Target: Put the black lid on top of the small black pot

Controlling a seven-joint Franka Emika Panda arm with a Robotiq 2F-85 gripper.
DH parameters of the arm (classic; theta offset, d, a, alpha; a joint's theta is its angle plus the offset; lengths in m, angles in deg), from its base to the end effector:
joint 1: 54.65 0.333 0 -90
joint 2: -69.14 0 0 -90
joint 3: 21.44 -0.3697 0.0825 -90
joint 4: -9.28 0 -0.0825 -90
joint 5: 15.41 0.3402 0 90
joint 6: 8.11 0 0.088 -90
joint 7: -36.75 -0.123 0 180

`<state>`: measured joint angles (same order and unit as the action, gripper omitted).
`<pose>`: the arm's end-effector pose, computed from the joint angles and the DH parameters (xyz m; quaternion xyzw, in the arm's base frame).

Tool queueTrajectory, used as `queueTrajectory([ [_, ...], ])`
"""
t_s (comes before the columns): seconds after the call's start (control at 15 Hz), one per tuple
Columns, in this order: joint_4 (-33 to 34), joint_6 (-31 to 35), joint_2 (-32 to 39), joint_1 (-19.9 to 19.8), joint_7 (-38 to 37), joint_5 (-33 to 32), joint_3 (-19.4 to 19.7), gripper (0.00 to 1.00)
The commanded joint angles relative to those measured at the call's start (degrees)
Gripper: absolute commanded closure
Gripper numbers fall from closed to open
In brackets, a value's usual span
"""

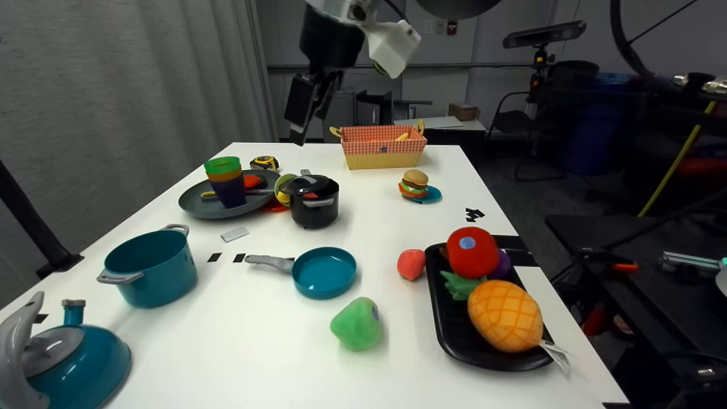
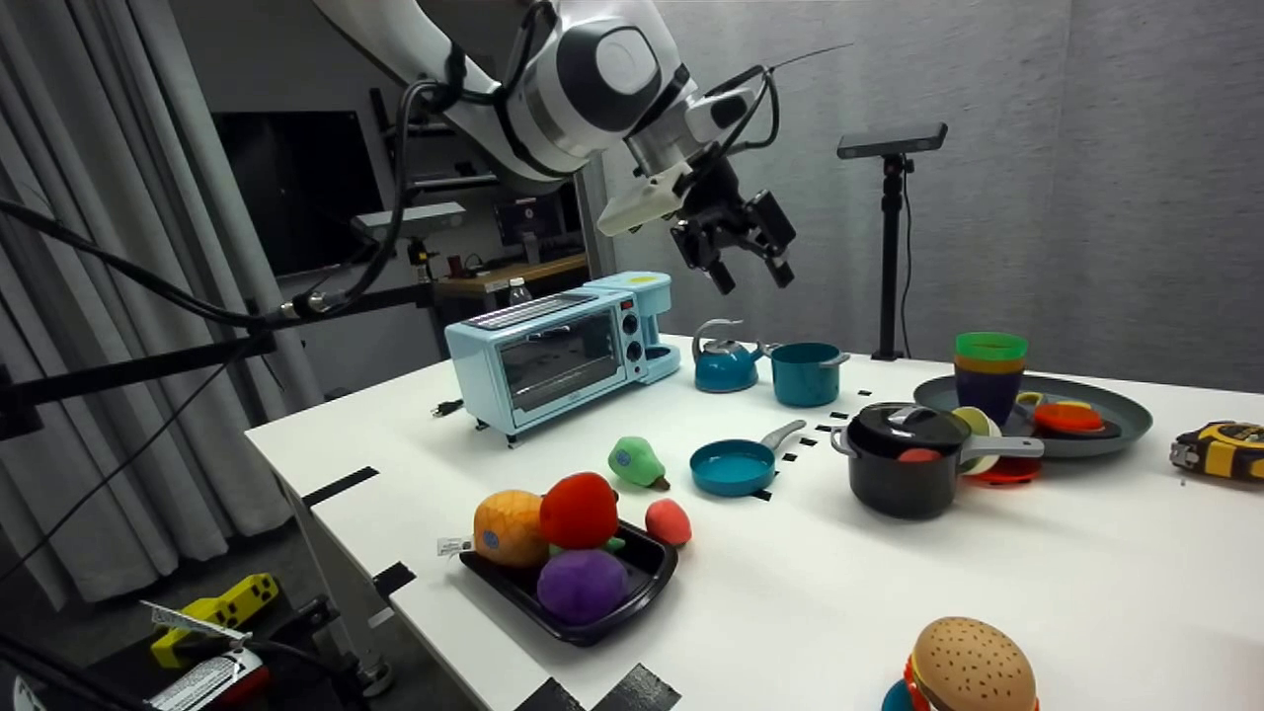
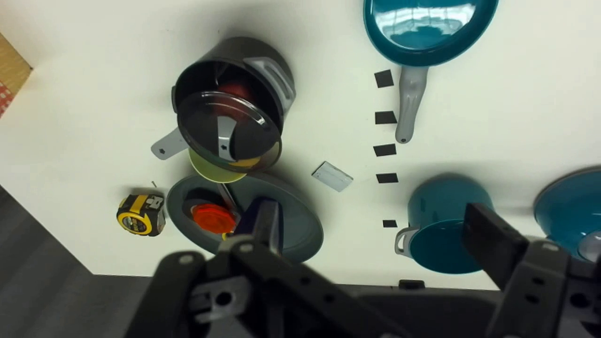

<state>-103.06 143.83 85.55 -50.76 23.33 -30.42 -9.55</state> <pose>0.6249 -0.0711 0.4400 0.9709 -0.0715 0.2046 0.1015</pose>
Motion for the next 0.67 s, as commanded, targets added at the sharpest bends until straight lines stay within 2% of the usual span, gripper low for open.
queueTrajectory([
  [0.0,-10.5,1.4,-9.8,-1.1,1.7,-2.1,-1.4,0.00],
  [0.6,-19.0,1.6,-18.9,-3.7,4.1,-1.6,-4.8,0.00],
])
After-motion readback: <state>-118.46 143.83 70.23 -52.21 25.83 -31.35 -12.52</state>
